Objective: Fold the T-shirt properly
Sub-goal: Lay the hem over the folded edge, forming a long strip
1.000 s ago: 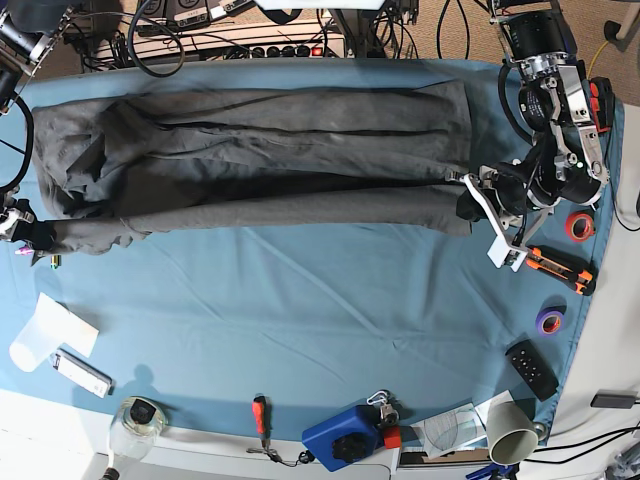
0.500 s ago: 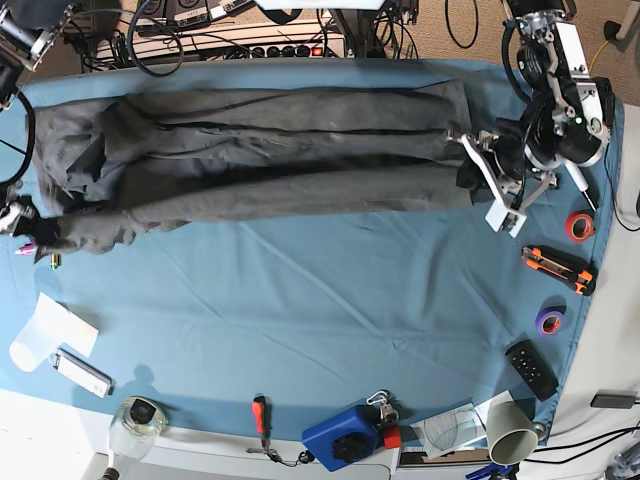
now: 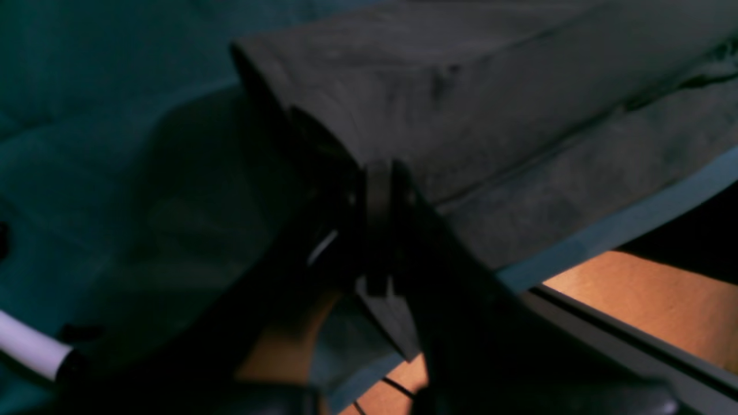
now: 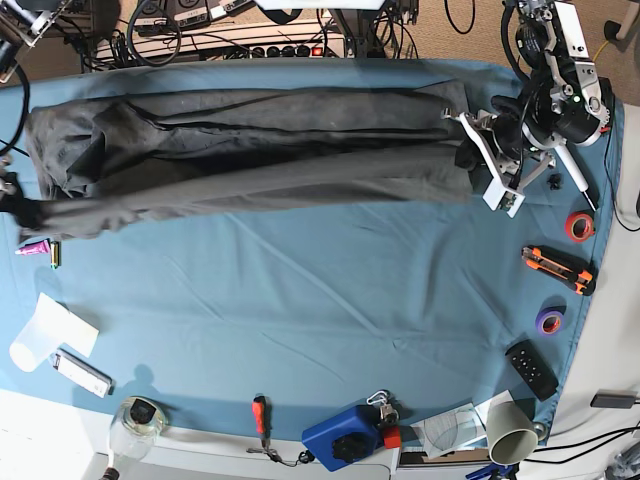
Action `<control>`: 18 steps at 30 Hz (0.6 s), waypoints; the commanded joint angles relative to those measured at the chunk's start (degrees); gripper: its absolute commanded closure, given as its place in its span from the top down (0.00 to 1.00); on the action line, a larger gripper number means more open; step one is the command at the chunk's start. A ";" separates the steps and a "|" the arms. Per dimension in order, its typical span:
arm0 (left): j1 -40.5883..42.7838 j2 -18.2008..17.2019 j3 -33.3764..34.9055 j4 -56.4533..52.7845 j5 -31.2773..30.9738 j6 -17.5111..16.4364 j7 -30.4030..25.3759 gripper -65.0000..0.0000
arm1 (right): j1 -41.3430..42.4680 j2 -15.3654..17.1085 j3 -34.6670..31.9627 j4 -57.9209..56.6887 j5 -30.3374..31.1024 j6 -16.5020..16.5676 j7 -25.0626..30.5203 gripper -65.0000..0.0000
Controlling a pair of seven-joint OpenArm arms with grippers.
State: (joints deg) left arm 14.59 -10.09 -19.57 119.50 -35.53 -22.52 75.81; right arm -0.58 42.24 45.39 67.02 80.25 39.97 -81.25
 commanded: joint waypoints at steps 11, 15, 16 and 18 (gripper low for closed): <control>2.14 -0.55 -0.13 1.31 -0.52 -0.02 -0.61 0.00 | -6.34 0.94 4.33 0.85 1.79 0.03 1.25 0.00; 3.89 -0.55 -0.13 2.21 -0.52 -0.04 -0.61 0.00 | -9.49 -0.17 4.35 0.85 1.79 0.03 1.25 0.00; 4.28 -0.52 -0.13 2.43 -0.52 -0.04 -0.66 0.00 | -9.94 -0.50 4.35 0.85 1.77 0.03 1.25 0.00; 4.98 -0.55 -0.13 2.64 -0.52 -0.04 -0.63 0.00 | -10.38 -1.20 4.35 0.85 1.60 0.03 1.25 0.00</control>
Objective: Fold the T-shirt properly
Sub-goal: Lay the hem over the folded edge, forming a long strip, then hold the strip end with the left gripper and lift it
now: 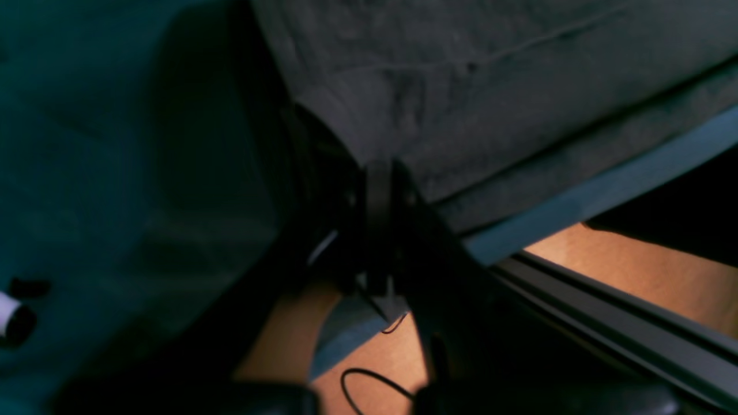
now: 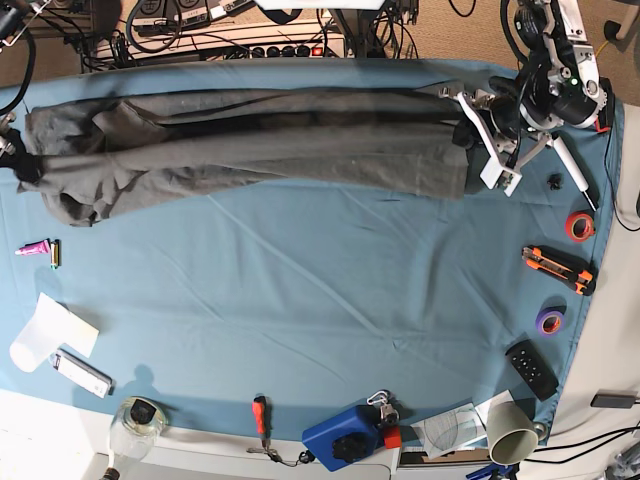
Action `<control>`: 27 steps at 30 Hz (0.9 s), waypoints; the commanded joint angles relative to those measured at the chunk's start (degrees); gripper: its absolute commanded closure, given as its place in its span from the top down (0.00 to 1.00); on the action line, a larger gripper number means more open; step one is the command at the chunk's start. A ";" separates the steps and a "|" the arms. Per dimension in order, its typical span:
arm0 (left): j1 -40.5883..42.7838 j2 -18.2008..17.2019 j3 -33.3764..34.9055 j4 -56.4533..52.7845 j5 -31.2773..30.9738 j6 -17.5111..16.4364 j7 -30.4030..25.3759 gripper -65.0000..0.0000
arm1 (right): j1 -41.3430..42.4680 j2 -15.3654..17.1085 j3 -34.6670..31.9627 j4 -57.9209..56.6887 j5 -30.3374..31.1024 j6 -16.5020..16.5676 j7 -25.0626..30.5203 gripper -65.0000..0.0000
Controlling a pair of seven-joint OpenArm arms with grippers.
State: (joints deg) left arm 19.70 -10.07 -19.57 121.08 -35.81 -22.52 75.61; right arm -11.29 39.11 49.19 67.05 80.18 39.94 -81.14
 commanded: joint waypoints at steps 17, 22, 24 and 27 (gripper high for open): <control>2.21 -0.55 -0.13 1.09 -0.20 -0.04 0.44 0.00 | -4.90 -0.72 0.55 0.83 -1.14 0.06 1.14 0.00; 2.21 -0.57 -0.13 1.09 -0.22 -0.04 0.42 0.00 | -6.91 -0.74 0.55 0.83 -1.11 0.06 1.14 0.00; 2.21 -0.55 -0.13 1.09 -0.22 -0.07 0.35 0.00 | -6.97 -0.74 0.55 0.83 -1.09 0.06 1.14 0.00; 2.23 -0.55 -0.13 1.09 -0.26 -1.75 0.39 0.00 | -6.97 -0.72 0.55 0.83 0.20 0.06 1.14 0.00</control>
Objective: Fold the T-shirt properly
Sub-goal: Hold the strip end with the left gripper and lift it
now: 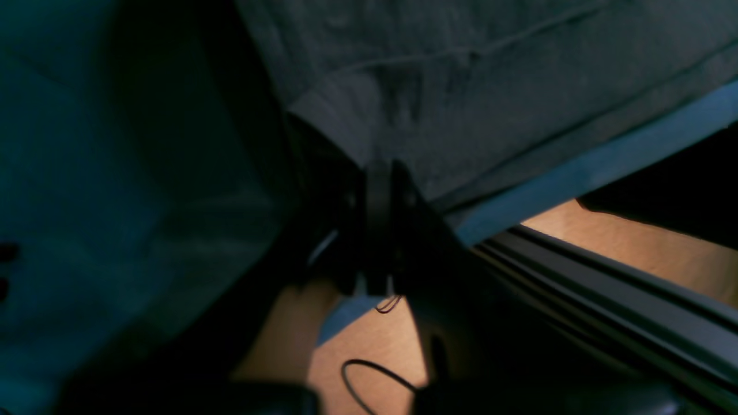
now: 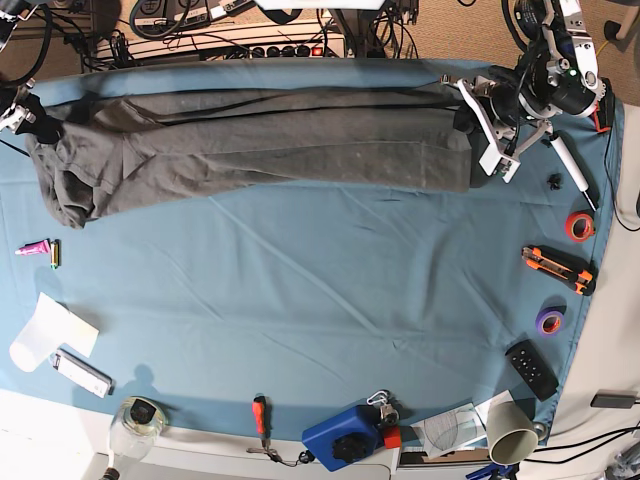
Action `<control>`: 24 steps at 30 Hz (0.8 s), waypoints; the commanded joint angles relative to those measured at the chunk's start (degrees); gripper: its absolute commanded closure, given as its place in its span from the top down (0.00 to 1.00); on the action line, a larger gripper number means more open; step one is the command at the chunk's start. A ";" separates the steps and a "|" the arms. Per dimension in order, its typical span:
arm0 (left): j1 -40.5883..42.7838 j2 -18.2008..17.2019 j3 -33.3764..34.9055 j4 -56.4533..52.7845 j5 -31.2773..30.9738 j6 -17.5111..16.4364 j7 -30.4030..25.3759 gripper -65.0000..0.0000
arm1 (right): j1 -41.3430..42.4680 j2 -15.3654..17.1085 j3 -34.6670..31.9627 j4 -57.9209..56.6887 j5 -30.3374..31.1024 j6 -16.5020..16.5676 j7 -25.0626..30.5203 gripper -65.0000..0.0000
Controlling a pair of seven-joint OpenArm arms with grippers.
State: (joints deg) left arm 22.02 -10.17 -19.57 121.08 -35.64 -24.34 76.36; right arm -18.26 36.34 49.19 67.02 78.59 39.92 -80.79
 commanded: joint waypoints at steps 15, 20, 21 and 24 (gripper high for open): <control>-0.07 -0.28 -0.13 1.62 -0.63 -1.03 -1.03 0.57 | 0.00 3.56 1.05 0.87 5.42 0.08 0.79 0.25; -0.13 0.02 -0.13 3.52 -0.76 -1.03 -4.04 0.57 | 0.02 4.31 7.34 1.79 6.41 0.08 0.79 0.25; -0.13 0.07 -0.13 3.56 -0.68 -1.03 -4.42 0.57 | 0.11 4.31 9.38 2.38 6.41 0.08 0.79 0.25; -0.13 0.90 -0.11 3.54 1.31 -0.04 -5.27 0.57 | 0.37 4.37 15.45 4.20 6.41 0.08 0.79 0.25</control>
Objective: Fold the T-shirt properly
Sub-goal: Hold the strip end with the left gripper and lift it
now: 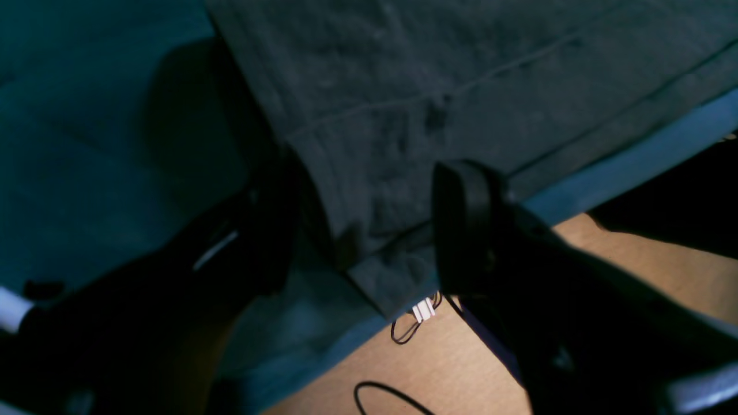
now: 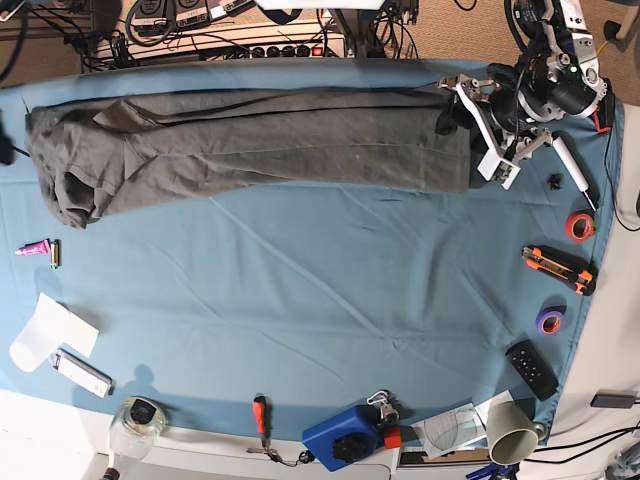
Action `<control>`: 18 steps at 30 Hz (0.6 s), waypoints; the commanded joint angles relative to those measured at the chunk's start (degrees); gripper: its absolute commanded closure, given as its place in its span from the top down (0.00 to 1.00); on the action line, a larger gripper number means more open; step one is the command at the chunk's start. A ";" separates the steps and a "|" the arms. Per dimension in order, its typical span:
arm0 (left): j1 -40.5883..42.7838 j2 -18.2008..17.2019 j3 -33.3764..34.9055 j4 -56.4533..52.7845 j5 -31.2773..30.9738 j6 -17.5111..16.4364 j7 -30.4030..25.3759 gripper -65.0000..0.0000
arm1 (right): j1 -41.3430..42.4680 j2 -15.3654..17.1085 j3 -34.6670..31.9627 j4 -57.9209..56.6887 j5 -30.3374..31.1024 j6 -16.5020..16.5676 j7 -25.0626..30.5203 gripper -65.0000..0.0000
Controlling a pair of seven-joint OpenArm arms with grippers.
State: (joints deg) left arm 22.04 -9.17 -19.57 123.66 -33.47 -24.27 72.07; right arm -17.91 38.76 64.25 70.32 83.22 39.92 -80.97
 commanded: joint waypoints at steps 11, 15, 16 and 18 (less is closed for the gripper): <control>-0.33 6.64 -0.07 0.63 6.93 8.00 -4.61 0.57 | 1.90 1.97 2.84 2.97 1.78 0.08 0.97 0.25; -0.31 7.28 0.61 -0.85 6.88 8.02 -5.09 0.48 | 3.80 1.70 -0.24 2.97 1.78 0.08 0.97 0.25; -0.31 7.28 1.09 -1.57 7.02 8.07 -5.11 0.45 | 3.82 1.68 -1.62 2.97 1.78 0.08 0.97 0.25; -0.33 7.26 1.99 -3.69 7.87 8.85 -5.38 0.43 | 3.80 1.68 -4.81 2.97 -0.07 0.08 0.97 0.25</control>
State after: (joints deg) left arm 21.87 -1.89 -17.47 119.15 -25.36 -15.33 67.31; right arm -14.28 38.30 58.85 72.47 82.21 39.94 -80.86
